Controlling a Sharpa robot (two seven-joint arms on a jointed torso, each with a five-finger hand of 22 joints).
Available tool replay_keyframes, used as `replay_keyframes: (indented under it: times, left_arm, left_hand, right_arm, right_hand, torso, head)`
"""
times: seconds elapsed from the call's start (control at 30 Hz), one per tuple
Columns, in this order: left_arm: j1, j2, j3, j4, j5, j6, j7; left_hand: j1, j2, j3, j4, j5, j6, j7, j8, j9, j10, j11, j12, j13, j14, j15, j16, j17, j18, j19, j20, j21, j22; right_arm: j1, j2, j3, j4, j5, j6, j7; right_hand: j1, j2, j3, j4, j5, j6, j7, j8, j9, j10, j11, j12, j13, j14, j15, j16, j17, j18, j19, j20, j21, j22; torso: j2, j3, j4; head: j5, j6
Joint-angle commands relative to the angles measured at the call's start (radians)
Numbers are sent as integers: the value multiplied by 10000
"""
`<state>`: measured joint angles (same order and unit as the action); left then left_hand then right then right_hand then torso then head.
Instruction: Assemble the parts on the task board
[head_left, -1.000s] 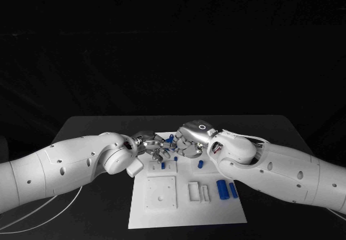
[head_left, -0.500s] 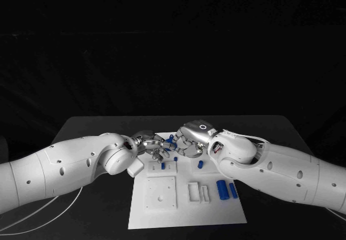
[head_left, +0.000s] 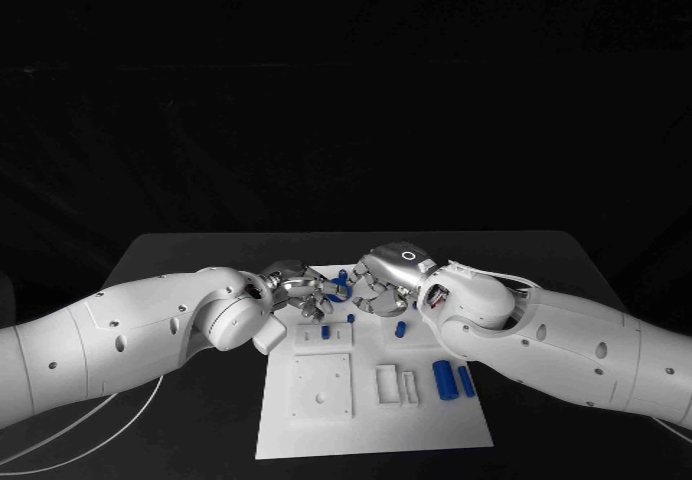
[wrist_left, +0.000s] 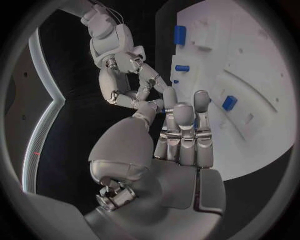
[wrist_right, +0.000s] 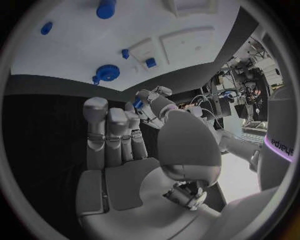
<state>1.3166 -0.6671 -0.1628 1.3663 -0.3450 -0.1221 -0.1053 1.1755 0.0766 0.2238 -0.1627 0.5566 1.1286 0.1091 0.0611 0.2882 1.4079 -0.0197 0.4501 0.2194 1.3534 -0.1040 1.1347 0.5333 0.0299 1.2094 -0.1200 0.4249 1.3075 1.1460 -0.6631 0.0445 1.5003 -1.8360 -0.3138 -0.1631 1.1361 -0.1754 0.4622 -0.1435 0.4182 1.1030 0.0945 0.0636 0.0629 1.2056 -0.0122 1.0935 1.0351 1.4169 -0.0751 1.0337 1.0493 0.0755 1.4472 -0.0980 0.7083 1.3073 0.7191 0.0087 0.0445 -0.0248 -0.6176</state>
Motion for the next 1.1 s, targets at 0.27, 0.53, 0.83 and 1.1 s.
replay_keyframes:
  times: [0.27,0.53,0.83,1.1]
  left_arm:
    - [13,0,-1,54,100,200,26]
    - [13,-69,-5,83,-350,118,0]
    - [14,-224,-9,162,-1402,-398,-229]
    - [41,-342,-15,253,-2133,-792,-584]
  left_hand:
    - [-469,74,1055,-336,-1815,1886,-960,58,44,-387,-252,117,1,-29,-58,56,10,-148,-35,-92,53,199]
    - [-1081,-169,1975,-6,-1947,2070,-1039,87,221,-271,-304,306,100,-18,-74,64,-10,-166,-13,-101,38,188]
    - [-1280,-126,2073,119,-1931,2303,-1136,82,476,-43,-435,467,189,95,-142,210,79,-220,85,-169,45,195]
    - [-1426,-193,2157,-24,-1746,2489,-1220,73,739,246,-541,589,227,284,-235,446,225,-239,241,-258,177,203]
  right_arm:
    - [-20,10,2,-57,20,-234,-110]
    - [-27,-87,3,-211,51,-401,-287]
    - [-68,-458,132,-410,546,-648,-312]
    - [-193,-886,420,-343,1123,-751,-289]
  right_hand:
    - [49,-4,190,75,-420,151,-57,-21,-10,-56,-10,-12,-7,-11,-9,-18,3,142,9,41,-29,761]
    - [51,-36,221,127,-453,137,-56,-20,-10,-63,-11,-34,-41,-5,-11,-30,-13,146,13,40,-69,752]
    - [85,-96,325,145,-397,156,-58,-19,-10,-75,-17,-59,-88,-13,-17,-81,-63,151,15,36,-126,744]
    - [106,-137,414,112,-252,168,-55,-18,-9,-82,-20,-70,-111,-18,-21,-111,-94,150,6,31,-169,738]
  torso:
    - [-1,-4,9]
    - [-5,-1,11]
    - [-31,12,-12]
    - [-124,41,-56]
  head:
    - [-20,-7]
    - [-5,-30]
    - [33,-20]
    - [101,-82]
